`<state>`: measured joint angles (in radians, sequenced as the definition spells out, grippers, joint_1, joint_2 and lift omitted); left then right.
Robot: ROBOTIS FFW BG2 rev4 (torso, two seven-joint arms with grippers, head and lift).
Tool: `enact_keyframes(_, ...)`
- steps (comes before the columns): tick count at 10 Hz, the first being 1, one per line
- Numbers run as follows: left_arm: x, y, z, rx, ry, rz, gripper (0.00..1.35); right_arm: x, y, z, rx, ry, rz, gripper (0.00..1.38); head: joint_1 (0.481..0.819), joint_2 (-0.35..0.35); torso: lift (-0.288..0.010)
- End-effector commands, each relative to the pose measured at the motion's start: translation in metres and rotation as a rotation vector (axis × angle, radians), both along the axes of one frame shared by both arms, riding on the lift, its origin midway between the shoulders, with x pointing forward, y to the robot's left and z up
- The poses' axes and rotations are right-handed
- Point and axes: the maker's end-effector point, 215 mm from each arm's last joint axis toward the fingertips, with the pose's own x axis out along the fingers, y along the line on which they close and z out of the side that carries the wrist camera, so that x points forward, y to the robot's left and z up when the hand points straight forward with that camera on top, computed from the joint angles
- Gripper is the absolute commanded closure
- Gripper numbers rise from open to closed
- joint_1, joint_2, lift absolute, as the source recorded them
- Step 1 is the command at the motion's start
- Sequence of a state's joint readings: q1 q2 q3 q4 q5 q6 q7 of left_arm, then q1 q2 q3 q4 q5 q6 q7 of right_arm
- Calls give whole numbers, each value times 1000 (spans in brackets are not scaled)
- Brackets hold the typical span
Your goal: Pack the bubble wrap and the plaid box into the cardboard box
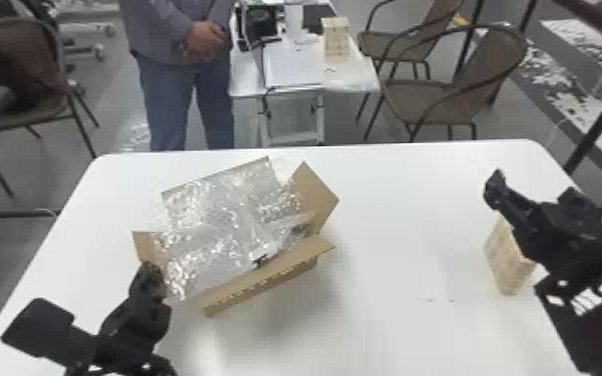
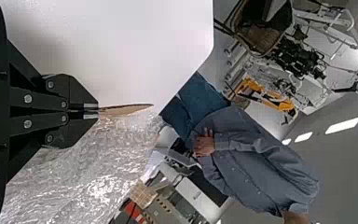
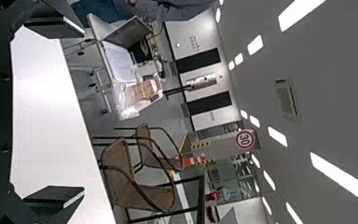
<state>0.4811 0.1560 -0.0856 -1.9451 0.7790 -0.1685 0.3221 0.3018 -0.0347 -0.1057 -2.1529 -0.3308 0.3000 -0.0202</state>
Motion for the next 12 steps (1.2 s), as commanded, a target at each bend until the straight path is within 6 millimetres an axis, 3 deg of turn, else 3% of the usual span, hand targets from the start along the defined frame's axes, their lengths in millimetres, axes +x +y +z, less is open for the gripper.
enact_keyframes(1,-3,3,-1,-4,-1,8,1207,-26,-9,-40,0,39,-30,114,695,26,-102)
enact_keyframes(4,-6,4,-3,-9,2,14,1207,-54,-8,-82,23,92,-48,128,695,16,-102)
enact_keyframes(7,-7,5,-4,-12,0,15,1207,-66,-13,-124,-5,147,-72,130,695,19,-102)
enact_keyframes(10,-8,4,-6,-20,1,16,1207,-76,-43,-164,-40,231,-104,130,695,1,-102)
enact_keyframes(12,-8,4,-6,-23,-1,18,1207,-70,-60,-178,-94,290,-48,130,695,-22,-102)
